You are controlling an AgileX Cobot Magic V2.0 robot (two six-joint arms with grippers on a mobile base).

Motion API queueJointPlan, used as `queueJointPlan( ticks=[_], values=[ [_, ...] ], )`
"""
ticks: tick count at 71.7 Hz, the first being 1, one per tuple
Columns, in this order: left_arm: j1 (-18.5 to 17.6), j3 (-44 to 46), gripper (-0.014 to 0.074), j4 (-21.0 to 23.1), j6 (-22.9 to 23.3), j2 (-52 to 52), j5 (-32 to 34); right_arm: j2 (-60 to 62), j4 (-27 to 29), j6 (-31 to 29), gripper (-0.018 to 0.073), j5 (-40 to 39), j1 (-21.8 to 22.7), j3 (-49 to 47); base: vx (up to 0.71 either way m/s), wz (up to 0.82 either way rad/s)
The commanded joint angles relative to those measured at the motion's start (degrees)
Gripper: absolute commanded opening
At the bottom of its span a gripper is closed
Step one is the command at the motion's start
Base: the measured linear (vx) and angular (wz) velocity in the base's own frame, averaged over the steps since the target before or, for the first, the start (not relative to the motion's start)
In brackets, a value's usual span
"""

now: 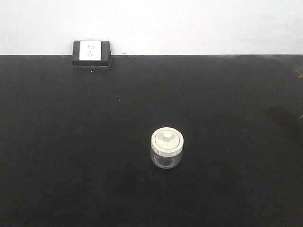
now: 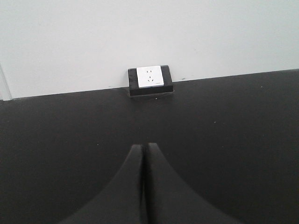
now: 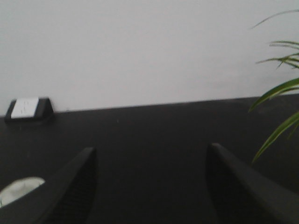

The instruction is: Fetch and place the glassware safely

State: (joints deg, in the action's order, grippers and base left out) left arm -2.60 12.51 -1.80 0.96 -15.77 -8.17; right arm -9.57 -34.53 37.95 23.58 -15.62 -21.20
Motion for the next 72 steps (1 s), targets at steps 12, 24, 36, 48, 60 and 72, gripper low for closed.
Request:
queueJointPlan(
  ticks=[12, 24, 36, 48, 60, 72],
  values=[
    [-0.3, 1.5, -0.0007, 0.4, 0.1, -0.5, 4.2, -2.4, 25.2, -33.9, 0.0467, 0.5, -0.1, -1.4, 0.0, 0.0],
    [-0.3, 1.5, -0.0007, 0.4, 0.1, -0.5, 4.2, -2.4, 27.2, -35.7, 0.0467, 0.4, -0.1, -1.4, 0.0, 0.0],
    [-0.3, 1.5, -0.0007, 0.4, 0.1, -0.5, 4.2, -2.1, 25.8, -33.5, 0.0467, -1.8, -0.1, -0.4, 0.0, 0.0],
    [-0.3, 1.5, -0.0007, 0.4, 0.1, -0.5, 4.2, 0.9, 23.8, -31.7, 0.0467, -3.8, -0.1, 0.9, 0.0, 0.0],
    [-0.3, 1.5, -0.0007, 0.4, 0.1, -0.5, 4.2, 3.4, 23.3, -31.2, 0.0449, -4.5, -0.1, 1.1, 0.0, 0.0],
    [-0.3, 1.5, -0.0007, 0.4, 0.1, -0.5, 4.2, 4.5, 23.3, -31.2, 0.0196, -4.9, -0.1, 1.1, 0.0, 0.0]
  ],
)
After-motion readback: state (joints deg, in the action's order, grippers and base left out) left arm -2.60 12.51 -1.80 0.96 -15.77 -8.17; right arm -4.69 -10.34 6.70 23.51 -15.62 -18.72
